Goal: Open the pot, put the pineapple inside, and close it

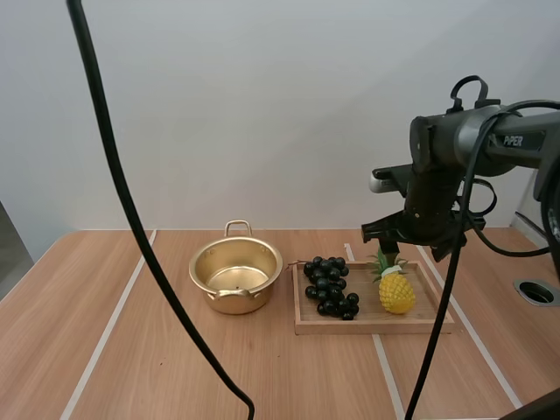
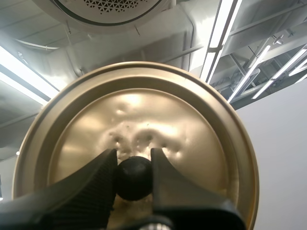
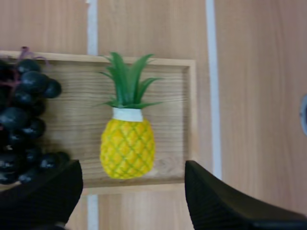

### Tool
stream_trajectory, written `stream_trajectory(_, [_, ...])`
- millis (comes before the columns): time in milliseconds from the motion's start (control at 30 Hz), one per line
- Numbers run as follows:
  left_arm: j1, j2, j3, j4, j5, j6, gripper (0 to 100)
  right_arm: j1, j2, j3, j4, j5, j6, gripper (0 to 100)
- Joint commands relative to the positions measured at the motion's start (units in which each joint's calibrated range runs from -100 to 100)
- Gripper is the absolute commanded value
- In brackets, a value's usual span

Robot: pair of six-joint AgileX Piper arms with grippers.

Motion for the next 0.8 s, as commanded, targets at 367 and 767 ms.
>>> stream_trajectory(367, [0.07, 0.1, -0.4, -0.1, -0.6, 1.9, 0, -0.2, 9.7, -0.3, 1.4, -5.5, 0.7, 100])
stream_trajectory(767, [0.07, 0.1, -0.4, -0.1, -0.6, 3.6, 0, -0.2, 14.0, -0.3, 0.4, -9.8, 1.8, 100])
